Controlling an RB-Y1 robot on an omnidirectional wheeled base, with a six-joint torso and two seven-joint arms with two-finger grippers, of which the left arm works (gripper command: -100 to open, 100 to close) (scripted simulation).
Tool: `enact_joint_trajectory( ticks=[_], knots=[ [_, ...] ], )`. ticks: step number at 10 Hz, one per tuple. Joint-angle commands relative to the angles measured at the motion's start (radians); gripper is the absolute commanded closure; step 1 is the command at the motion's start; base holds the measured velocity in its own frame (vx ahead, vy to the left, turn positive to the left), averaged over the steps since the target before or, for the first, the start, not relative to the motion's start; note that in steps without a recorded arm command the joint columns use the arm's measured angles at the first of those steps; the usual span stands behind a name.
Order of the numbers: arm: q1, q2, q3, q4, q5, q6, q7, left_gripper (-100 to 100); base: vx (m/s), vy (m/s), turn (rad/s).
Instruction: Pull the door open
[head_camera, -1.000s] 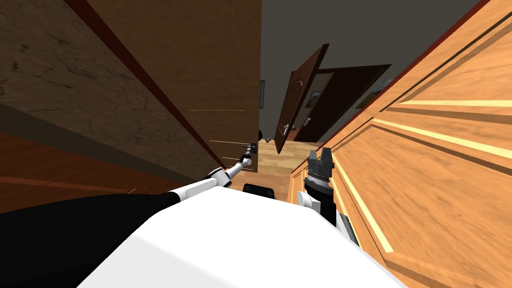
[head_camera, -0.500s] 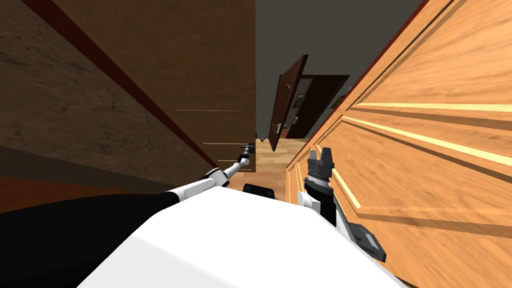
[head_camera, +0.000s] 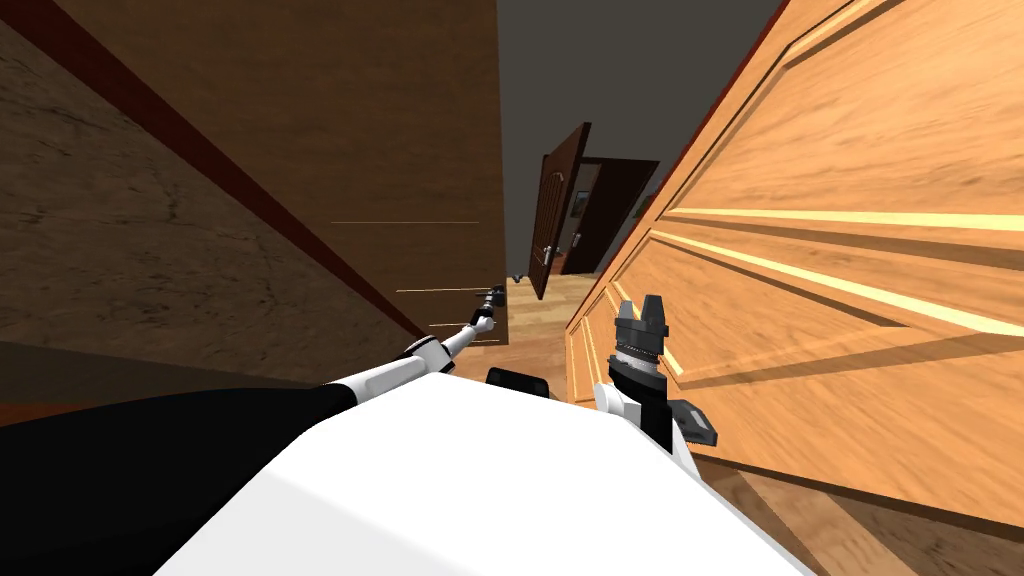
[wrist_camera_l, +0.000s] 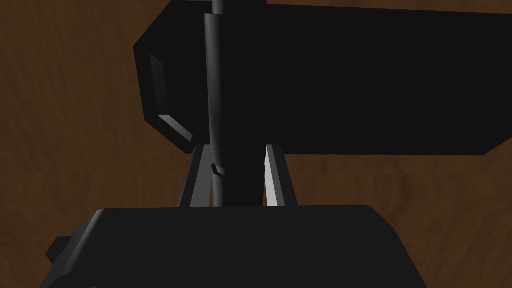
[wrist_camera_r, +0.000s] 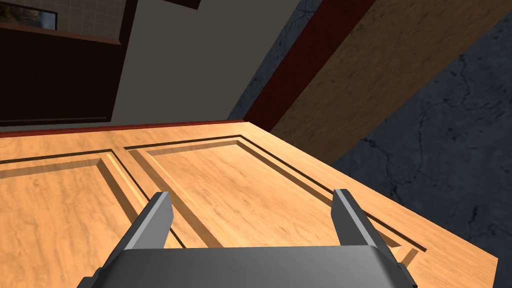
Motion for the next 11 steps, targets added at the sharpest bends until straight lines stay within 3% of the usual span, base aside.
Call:
enact_joint_trajectory(
  ticks=[1,7,8,9,11],
  knots=[
    [0.000,0.001,-0.012,-0.007,-0.004,0.008,0.016,100,-0.057,0.019,-0.219],
    [0.018,0.065,-0.023,-0.014,-0.011,0.005,0.082,100,-0.057,0.003,-0.163],
    [0.024,0.087,-0.028,-0.016,-0.013,0.004,0.105,100,-0.069,-0.021,-0.168],
    [0.028,0.099,-0.030,-0.017,-0.014,0.003,0.117,100,-0.086,-0.031,-0.191],
    [0.041,0.144,-0.038,-0.022,-0.018,0.001,0.163,100,-0.101,-0.062,-0.110]
  ],
)
